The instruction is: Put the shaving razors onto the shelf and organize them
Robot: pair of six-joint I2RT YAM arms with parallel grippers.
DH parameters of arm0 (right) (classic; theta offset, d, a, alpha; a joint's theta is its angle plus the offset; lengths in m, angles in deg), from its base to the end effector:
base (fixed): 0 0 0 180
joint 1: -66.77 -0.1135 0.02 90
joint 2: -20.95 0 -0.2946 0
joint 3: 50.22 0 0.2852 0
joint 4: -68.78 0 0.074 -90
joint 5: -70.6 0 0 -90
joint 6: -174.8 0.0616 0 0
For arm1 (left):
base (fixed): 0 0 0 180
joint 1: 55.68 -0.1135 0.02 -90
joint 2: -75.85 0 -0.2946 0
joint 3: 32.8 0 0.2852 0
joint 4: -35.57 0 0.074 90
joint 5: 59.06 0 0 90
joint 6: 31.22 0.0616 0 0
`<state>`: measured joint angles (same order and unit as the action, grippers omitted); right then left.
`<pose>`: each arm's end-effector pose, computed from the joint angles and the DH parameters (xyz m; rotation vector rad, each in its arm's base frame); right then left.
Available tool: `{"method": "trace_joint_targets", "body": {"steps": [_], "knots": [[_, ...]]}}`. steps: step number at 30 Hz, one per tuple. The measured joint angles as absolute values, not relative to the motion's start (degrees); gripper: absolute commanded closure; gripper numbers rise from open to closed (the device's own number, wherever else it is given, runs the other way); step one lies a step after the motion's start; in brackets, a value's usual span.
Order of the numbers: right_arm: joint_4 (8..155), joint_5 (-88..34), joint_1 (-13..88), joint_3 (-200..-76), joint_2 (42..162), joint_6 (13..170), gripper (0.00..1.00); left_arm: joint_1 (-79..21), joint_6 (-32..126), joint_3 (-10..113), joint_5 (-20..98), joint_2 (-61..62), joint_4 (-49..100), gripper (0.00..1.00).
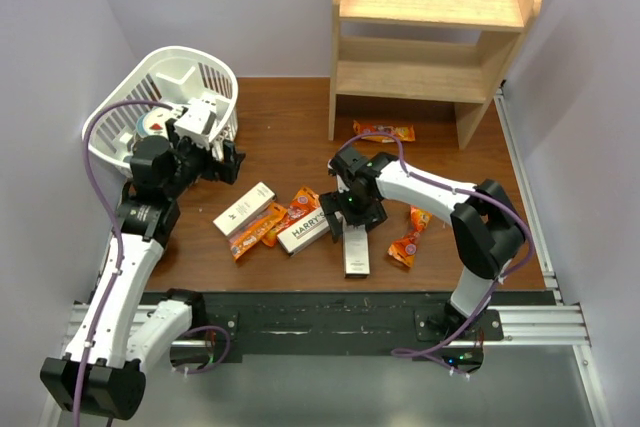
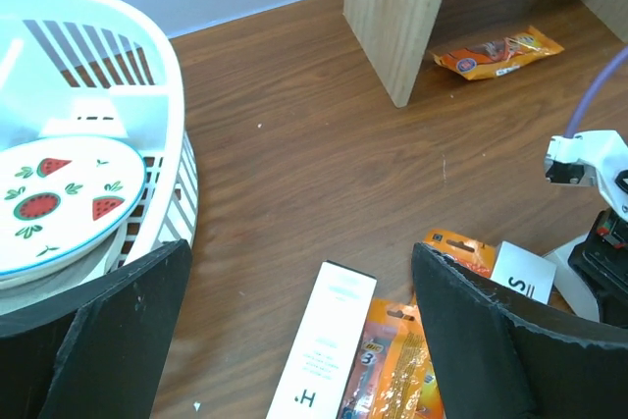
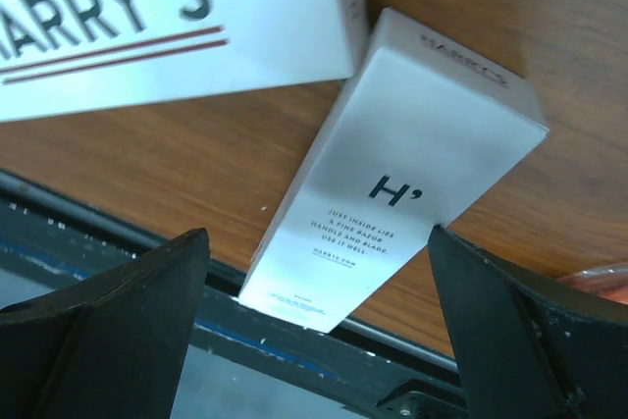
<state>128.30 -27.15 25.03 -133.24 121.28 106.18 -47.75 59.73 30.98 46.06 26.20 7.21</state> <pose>0.2749 0.2564 0.1870 -0.5526 2.9446 0.3539 0.2307 -0.0484 0.3748 0.3270 1.7929 -0.3260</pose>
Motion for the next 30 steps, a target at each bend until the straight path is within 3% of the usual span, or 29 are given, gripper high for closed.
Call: {"method": "trace_joint_targets", "body": {"steps": [17, 24, 30], "knots": [[131.84, -17.95, 22.41, -135.42, 125.32, 106.08, 0.11, -53.41, 55.91, 31.01, 49.64, 24.04, 9.22, 0.0], [131.12, -19.13, 22.45, -136.21, 129.3, 102.38, 0.43, -53.41, 55.34, 31.31, 50.65, 21.77, 9.44, 0.0], [132.52, -20.66, 22.47, -142.88, 129.65, 89.27, 0.55, -53.41, 55.38, 31.86, 50.91, 21.31, 9.64, 0.0]]}}
